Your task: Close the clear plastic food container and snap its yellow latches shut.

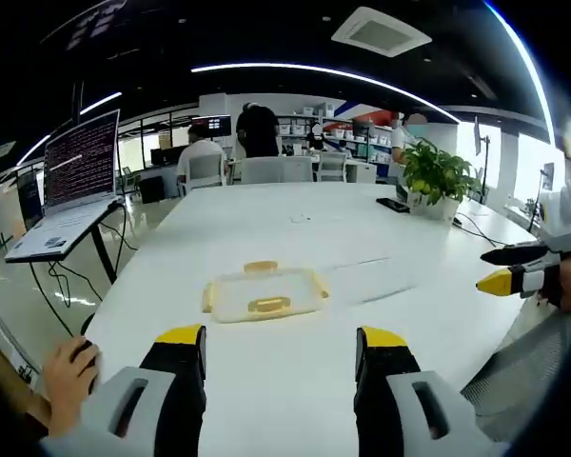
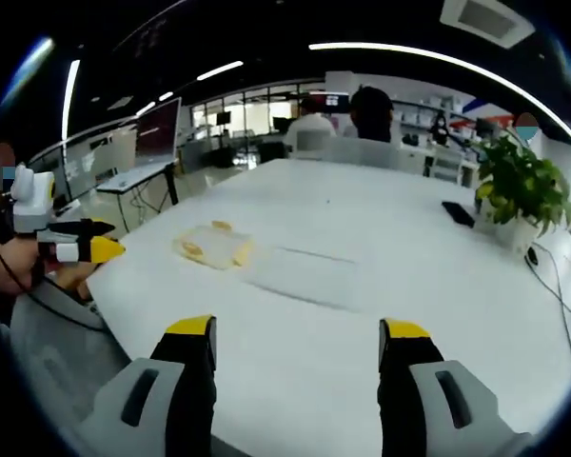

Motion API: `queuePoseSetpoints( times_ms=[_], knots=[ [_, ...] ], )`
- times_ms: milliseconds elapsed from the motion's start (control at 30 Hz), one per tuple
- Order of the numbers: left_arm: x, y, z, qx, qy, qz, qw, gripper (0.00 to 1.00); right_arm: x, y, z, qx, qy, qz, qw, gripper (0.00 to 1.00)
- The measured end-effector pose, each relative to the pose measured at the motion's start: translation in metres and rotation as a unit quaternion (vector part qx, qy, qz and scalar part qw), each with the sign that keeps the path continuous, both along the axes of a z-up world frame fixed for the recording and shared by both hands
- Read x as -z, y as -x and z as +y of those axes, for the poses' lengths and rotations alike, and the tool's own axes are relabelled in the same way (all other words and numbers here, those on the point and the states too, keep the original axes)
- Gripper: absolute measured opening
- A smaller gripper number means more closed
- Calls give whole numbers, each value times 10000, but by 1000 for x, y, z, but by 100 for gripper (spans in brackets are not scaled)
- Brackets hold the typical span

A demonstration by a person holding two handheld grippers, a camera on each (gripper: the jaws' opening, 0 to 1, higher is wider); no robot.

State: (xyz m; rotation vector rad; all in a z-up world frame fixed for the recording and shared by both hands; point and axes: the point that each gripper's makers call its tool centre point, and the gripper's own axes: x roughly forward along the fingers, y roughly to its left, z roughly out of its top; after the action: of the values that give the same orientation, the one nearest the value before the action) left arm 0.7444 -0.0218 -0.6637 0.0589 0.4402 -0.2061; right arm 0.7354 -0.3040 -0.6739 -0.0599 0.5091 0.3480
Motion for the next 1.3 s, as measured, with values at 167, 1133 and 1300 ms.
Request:
queuePoseSetpoints(
  times_ms=[167, 1133, 1300],
  knots=[
    [0, 0, 0, 5, -4, 5, 10000, 59, 0, 0, 0, 1, 0, -3, 10000, 66],
    [1, 0, -1, 24, -12, 6, 10000, 58, 1, 0, 2, -65, 78, -12, 9999, 66],
    [1, 0, 0, 11, -1, 5, 10000, 58, 1, 1, 2, -72, 91, -2, 9999, 66]
  ],
)
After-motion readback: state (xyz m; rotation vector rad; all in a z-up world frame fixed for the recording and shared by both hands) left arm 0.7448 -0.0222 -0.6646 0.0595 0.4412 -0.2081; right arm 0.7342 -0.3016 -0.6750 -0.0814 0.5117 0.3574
